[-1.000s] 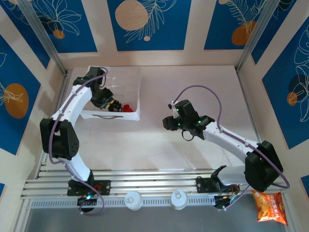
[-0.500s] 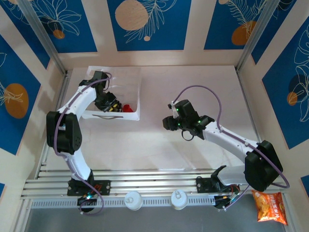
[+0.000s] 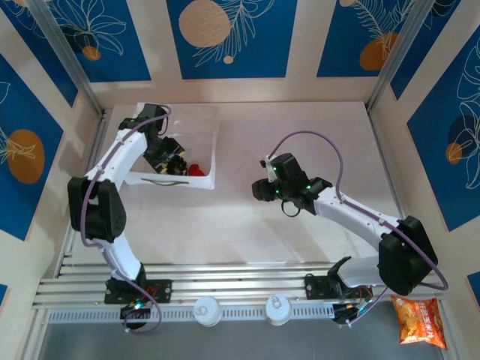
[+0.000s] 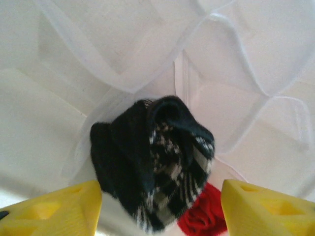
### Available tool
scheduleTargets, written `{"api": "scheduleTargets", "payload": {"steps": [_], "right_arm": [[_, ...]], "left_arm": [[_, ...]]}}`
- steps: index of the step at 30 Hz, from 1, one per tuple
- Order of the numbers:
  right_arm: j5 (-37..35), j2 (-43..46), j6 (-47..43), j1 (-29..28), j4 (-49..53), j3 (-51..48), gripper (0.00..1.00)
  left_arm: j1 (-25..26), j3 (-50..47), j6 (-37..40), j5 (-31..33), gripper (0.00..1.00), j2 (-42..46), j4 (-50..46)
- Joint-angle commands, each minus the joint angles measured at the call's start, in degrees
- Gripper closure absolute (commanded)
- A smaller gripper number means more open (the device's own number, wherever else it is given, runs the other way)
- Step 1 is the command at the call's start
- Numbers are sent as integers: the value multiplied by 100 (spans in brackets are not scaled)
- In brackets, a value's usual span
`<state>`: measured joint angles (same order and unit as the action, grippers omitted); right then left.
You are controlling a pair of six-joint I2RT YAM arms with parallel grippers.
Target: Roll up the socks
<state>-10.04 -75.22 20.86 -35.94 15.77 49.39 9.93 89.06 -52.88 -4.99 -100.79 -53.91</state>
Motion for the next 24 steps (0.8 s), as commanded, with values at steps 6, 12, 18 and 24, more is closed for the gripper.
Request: {"api": "scheduleTargets", "payload": {"steps": [6,12,18,24], "right_arm": [[-832,1194,-148,685,560,-6,1],[-3073,2741,-108,913,955,-627,1],[-3267,3062,-1686,1366,-302,-2172,1],[-1543,2354,-1900,2150,-2698,-3194,1]], "left_arm": [[53,-1105,636,613,0,2747,898],[93,-2538,724,2576,0,4609,61],[88,-4801,3195,3390,0,6406,1637],[80,-6186,4175,3402,0,6121,4005]]}}
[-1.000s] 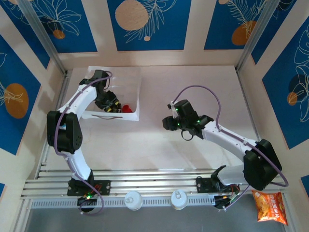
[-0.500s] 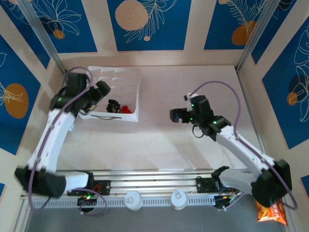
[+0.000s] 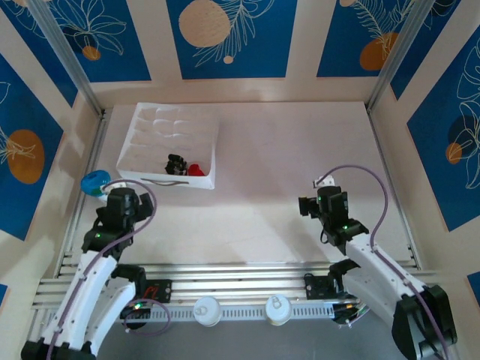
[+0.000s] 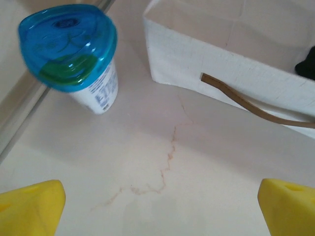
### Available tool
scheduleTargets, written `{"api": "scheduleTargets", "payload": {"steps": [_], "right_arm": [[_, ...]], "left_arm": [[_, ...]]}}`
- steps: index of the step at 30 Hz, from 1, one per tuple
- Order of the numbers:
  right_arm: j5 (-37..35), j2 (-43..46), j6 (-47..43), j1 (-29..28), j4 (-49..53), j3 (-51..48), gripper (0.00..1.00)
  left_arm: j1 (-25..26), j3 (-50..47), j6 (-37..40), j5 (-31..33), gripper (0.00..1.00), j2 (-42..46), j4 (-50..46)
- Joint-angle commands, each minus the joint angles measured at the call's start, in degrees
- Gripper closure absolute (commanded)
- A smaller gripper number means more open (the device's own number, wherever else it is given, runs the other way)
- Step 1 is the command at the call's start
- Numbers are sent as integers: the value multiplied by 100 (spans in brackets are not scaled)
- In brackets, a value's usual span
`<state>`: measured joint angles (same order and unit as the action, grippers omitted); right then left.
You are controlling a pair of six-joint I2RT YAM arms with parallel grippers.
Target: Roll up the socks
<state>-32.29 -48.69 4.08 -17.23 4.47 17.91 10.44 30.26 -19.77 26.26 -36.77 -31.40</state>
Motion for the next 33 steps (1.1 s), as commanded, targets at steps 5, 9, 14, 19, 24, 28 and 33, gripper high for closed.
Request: {"api": "scheduleTargets", "payload": {"steps": [5,9,14,19,24,28,33], "right_arm": [[1778,-1903,-319,889,-2374,452,1],[2391,-2898,-279,1213,-3165,942,1],[3022,-3769,179,1762,-4129,1124,1],[3358,-3739,13,1765,-5570,278,1],[2975,-3816,-52,1630,-5339,397,1],[2787,-3870,138,1698,-5009,637,1],[2846,-3850,146,1723,-5009,622,1]], "left_arm": [[-74,-834,1241,95,0,-2082,4528],[-162,-972,1387,-217,0,-3726,6897],[-463,-483,1873,-632,0,-4625,7269],[-658,-1434,1813,-1083,0,-4746,9169],[-674,-1663,1898,-1521,0,-5232,9786],[-693,-997,1982,-1789,0,-5254,8672],[-693,-1016,1988,-1774,0,-5273,8743]]}}
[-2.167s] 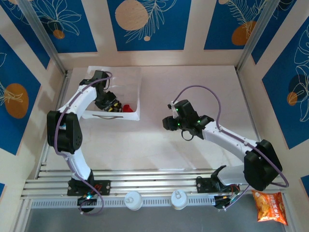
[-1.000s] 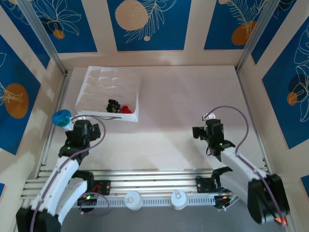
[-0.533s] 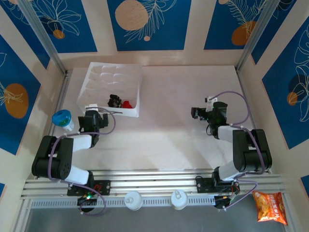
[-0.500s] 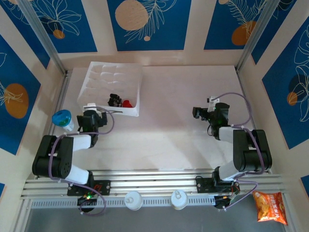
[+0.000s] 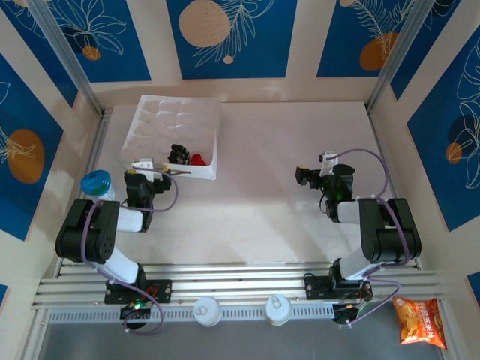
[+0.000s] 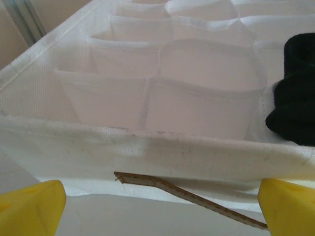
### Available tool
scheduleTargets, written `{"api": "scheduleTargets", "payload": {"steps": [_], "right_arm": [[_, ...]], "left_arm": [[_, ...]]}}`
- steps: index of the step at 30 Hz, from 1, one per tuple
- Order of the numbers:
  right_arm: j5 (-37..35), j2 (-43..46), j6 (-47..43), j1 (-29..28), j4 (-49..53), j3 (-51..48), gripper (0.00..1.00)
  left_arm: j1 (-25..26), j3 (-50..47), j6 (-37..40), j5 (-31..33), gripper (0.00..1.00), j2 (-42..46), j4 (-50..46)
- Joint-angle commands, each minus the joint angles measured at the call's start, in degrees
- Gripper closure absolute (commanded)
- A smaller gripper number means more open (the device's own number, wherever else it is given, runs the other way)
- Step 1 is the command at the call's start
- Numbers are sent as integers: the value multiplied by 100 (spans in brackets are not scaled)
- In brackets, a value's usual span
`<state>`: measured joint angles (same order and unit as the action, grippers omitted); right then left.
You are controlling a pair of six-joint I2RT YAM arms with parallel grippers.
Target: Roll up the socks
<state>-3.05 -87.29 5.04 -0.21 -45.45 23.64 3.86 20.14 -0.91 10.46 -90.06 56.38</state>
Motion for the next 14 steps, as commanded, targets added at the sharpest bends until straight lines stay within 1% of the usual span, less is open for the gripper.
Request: {"api": "scheduleTargets", "payload": {"steps": [1,14], "right_arm": [[-80,9,50,21,-18,47,1],[-29,8,55,38,-12,50,1]], "left_arm": [[-34,-9,98,-187,0,55,8],[-34,-4,99,-176,0,52,-1]]}}
